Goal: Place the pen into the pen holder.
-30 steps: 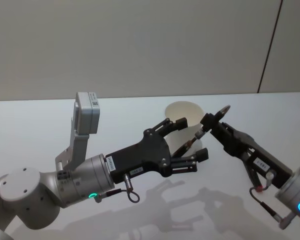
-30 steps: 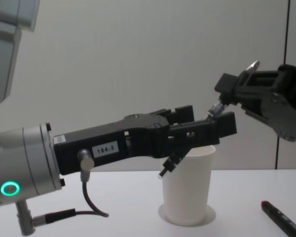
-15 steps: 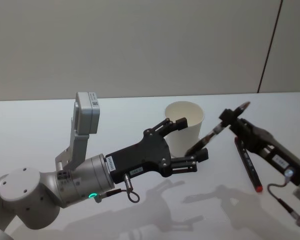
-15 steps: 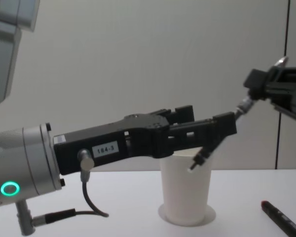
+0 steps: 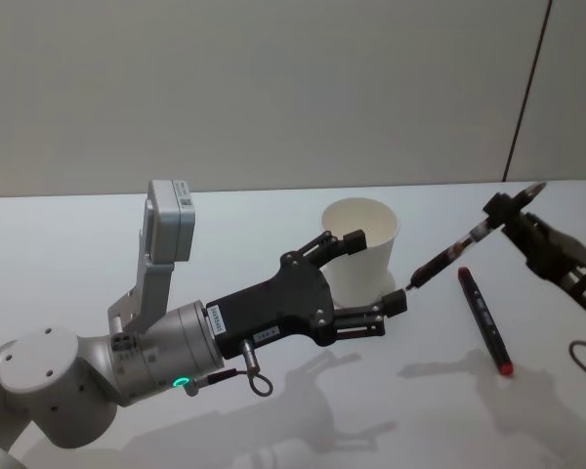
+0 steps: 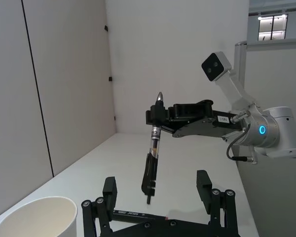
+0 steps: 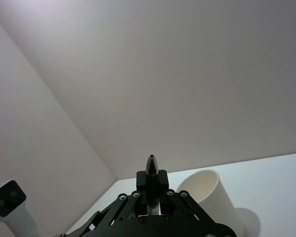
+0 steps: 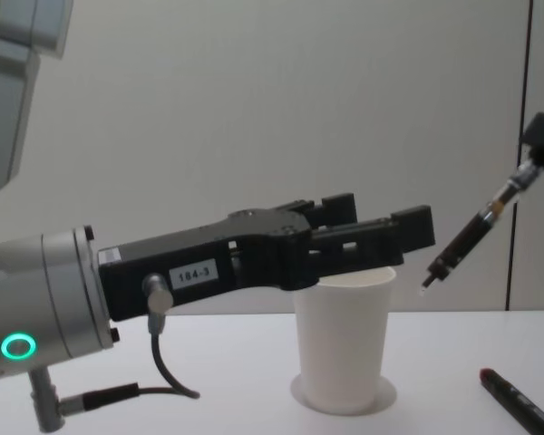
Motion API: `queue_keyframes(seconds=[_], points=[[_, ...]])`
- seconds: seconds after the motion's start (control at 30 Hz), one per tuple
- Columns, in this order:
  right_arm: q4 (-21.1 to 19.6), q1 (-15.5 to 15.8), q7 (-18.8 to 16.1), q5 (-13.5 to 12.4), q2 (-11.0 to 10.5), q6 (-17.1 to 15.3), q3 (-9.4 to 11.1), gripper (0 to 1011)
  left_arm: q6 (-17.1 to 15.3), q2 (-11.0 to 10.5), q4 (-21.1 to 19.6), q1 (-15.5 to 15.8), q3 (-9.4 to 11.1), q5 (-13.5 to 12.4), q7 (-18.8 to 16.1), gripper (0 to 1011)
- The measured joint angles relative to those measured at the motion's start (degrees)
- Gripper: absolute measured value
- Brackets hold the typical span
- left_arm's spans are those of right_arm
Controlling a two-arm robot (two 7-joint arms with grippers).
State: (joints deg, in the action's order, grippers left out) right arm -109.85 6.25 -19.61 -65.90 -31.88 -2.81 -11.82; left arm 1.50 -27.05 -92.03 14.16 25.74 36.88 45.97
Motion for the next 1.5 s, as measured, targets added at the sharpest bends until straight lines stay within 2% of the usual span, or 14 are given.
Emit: queue_keyframes(seconds=[0.4, 0.73, 1.07, 1.5], points=[[2.10, -3.06, -1.44, 0.23, 0.41, 1.55, 0.69, 116, 0.00, 0.00, 0.00, 0.00, 0.00, 0.00, 0.00, 1001], [5.22, -8.09, -2.29, 2.29, 2.83, 1.27, 0.30, 116, 0.00, 0.00, 0.00, 0.00, 0.00, 0.00, -0.01, 1001], [9.20, -13.87, -1.32, 6.07, 5.76, -0.65, -0.68, 116, 0.00, 0.00, 0.00, 0.00, 0.00, 0.00, -0.01, 1001], [11.98, -17.88, 0.81, 10.03, 7.98, -4.65, -1.98, 116, 0.00, 0.00, 0.00, 0.00, 0.00, 0.00, -0.01, 1001]])
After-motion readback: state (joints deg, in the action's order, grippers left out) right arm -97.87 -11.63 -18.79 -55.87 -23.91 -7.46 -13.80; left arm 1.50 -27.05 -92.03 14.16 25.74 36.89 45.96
